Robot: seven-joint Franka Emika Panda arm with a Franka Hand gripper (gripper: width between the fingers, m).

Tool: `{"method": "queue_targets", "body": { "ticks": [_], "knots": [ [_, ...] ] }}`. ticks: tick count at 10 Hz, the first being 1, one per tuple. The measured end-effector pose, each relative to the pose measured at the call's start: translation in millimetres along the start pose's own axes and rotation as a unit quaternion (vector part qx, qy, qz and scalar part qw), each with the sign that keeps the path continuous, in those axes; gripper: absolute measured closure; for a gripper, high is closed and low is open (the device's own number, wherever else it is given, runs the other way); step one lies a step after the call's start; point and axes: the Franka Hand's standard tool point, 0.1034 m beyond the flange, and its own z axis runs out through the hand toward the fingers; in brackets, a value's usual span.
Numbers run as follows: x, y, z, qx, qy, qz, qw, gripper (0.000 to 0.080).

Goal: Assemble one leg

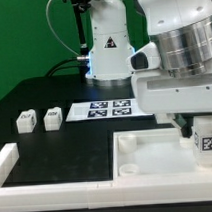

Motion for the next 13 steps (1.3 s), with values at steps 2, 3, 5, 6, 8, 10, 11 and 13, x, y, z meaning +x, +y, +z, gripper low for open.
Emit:
{"method": "queue_targets", "body": {
  "ticks": [2, 3, 5, 6, 8, 10, 11, 13],
  "knots": [
    [-0.9, -8.7, -1.8, -0.035, 0.022, -0.171, 0.984, 0.0150],
    [-1.7, -11.2, -0.8, -0.035, 0.028, -0.212, 0.976, 0.0150],
    [-1.8, -10.8, -0.5, -0.032, 0.027, -0.194, 0.980, 0.0173],
    [-2.3, -11.4, -0.3, -0.029, 0.027, -0.158, 0.987, 0.0342],
    [0.7, -4.3, -0.2, -0.029, 0.029, -0.050, 0.998, 0.0491],
    [4.2, -0.5, -0.6, -0.010, 0.027, 0.068, 0.997, 0.0501],
    [6.0, 1.6, -0.9, 0.006, 0.020, 0.159, 0.987, 0.0501],
    [4.0, 1.3, 0.4, 0.034, -0.005, 0.355, 0.934, 0.0501]
  ]
}}
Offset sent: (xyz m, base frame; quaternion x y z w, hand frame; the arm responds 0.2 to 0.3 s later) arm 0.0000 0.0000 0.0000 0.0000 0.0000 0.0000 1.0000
